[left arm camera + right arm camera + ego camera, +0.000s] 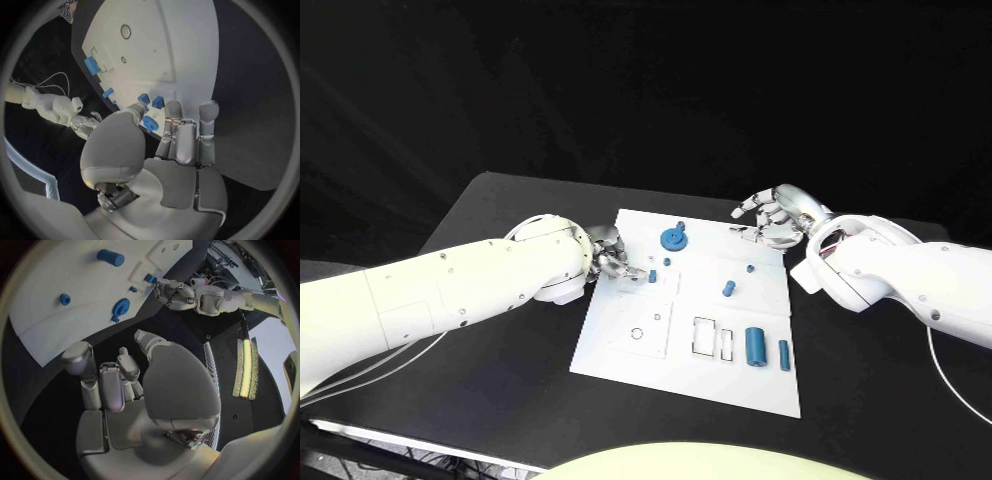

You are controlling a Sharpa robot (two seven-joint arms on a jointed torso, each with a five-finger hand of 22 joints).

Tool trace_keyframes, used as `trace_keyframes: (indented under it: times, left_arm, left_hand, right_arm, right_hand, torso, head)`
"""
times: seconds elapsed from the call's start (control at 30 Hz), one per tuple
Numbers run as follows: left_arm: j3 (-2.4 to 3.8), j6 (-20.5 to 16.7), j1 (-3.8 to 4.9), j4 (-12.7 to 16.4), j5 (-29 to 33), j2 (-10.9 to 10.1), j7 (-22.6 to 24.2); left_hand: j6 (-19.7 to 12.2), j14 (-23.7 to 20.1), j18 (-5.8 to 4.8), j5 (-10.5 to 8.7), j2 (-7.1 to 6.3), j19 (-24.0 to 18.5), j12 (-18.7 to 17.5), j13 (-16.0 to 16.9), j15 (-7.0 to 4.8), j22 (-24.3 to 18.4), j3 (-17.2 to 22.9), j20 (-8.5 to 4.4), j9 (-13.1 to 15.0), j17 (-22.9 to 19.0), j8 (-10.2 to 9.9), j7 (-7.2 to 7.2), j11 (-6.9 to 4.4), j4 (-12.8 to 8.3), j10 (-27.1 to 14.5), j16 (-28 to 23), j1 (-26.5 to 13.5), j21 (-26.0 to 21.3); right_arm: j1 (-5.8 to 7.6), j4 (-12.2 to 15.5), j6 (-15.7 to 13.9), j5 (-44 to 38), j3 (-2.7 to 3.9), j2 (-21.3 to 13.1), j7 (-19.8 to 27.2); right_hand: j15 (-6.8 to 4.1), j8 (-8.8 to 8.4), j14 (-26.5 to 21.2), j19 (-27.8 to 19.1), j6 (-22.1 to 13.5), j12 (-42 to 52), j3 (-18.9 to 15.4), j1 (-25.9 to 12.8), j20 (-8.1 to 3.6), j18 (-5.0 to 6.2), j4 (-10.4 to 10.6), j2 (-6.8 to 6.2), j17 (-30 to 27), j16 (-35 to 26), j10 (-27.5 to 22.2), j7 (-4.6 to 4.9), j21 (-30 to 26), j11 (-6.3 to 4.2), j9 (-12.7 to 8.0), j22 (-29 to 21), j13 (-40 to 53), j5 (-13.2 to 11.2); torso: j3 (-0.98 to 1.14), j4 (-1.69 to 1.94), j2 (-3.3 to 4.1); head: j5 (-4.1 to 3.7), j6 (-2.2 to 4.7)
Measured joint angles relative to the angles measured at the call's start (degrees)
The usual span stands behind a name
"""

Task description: Assemble the parts on the task board

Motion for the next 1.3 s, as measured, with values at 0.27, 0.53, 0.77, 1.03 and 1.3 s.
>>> trace_keyframes:
  times: [0.27, 0.53, 0.77, 1.03, 1.3]
  left_arm:
    - [0.07, 0.2, -0.03, -0.7, 0.1, 0.5, 0.0]
    - [0.12, 0.2, -0.04, -1.4, 0.2, 1.1, 0.0]
    - [0.14, 0.5, -0.05, -1.6, 0.5, 1.2, 0.0]
    - [0.11, 1.0, -0.01, -1.6, 0.8, 1.3, 0.0]
    - [0.02, 1.4, -0.02, -1.8, 1.2, 1.4, 0.2]
  left_hand:
    - [-0.2, 0.3, 0.00, 0.00, 0.57, 0.5, 0.3, -0.1, -0.30, 0.7, 0.0, -0.23, 0.2, 0.7, 0.5, -0.23, 0.00, 0.0, 0.0, 0.4, 1.0, 0.4]
    - [-0.4, 0.3, -0.01, 0.00, 1.07, 0.7, 0.5, -0.4, -0.30, 0.9, 0.2, -0.03, 0.3, 0.7, 1.0, -0.44, -0.21, -0.2, -0.2, 0.5, 2.4, 0.6]
    - [-0.7, 0.5, -0.01, 0.00, 0.52, 0.9, 0.8, -0.7, -0.51, 1.2, 1.3, -0.23, 0.3, 0.9, 1.7, -0.74, -0.21, -0.2, -0.2, 0.7, 5.2, 0.6]
    - [-0.7, 0.5, -0.01, 0.00, 0.24, 0.9, 0.8, -0.7, -0.51, 1.2, 1.3, -0.23, 0.3, 0.9, 1.8, -0.75, -0.21, -0.2, -0.2, 0.7, 5.5, 0.6]
    - [-0.7, 0.5, -0.01, 0.00, 0.17, 0.9, 0.9, -0.8, -0.51, 1.3, 1.3, -0.23, 0.3, 1.0, 2.1, -0.75, -0.21, -0.2, -0.2, 0.9, 6.0, 0.9]
  right_arm:
    - [0.00, 0.0, 0.0, 0.0, 0.00, 0.0, 0.0]
    - [-0.02, 0.0, 0.0, 0.0, 0.00, 0.0, 0.0]
    - [-0.02, -0.1, 0.0, 0.0, -0.01, 0.0, 0.0]
    - [-0.02, -0.1, 0.0, 0.0, -0.01, 0.0, 0.0]
    - [-0.07, -0.2, 0.0, 0.0, -0.01, 0.0, 0.1]
  right_hand:
    - [0.00, 0.00, 0.0, 0.0, 0.0, 0.0, 0.0, 0.0, 0.00, 0.00, 0.0, 0.00, 0.0, 0.0, 0.0, 0.00, 0.0, 0.00, 0.0, 0.0, 0.0, 0.0]
    - [0.00, 0.00, 0.0, -0.4, -0.2, -0.3, 0.0, 0.0, -0.43, 0.92, 0.0, 0.00, -1.1, -0.9, -0.6, -0.21, -2.1, -0.21, -0.1, -1.1, -0.7, 0.0]
    - [0.00, 0.00, 0.0, -0.6, -0.2, -0.4, 0.0, 0.0, -0.21, 0.92, 0.0, 0.00, -1.5, -0.9, -0.6, -0.21, -2.4, -0.21, -0.1, -1.4, -1.0, 0.0]
    - [0.00, 0.00, 0.0, -0.6, -0.2, -0.7, 0.0, 0.0, -0.21, 0.92, 0.0, 0.00, -1.6, -1.2, -0.8, -0.21, -2.9, -0.01, -0.1, -1.5, -1.2, 0.0]
    - [0.00, 0.00, 0.0, -0.8, -0.2, -0.7, 0.0, 0.0, -0.42, 0.93, 0.0, 0.00, -1.8, -1.2, -1.1, -0.21, -2.9, -0.21, -0.1, -1.6, -1.3, 0.0]
  torso:
    - [-0.02, 0.03, -0.01]
    - [-0.02, 0.03, 0.01]
    - [-0.02, 0.00, 0.02]
    - [0.00, 0.03, 0.00]
    - [-0.02, 0.07, -0.06]
  head:
    - [-0.15, -0.03]
    - [-0.29, -0.03]
    - [-0.41, -0.13]
    - [-0.53, -0.30]
    - [-0.59, -0.29]
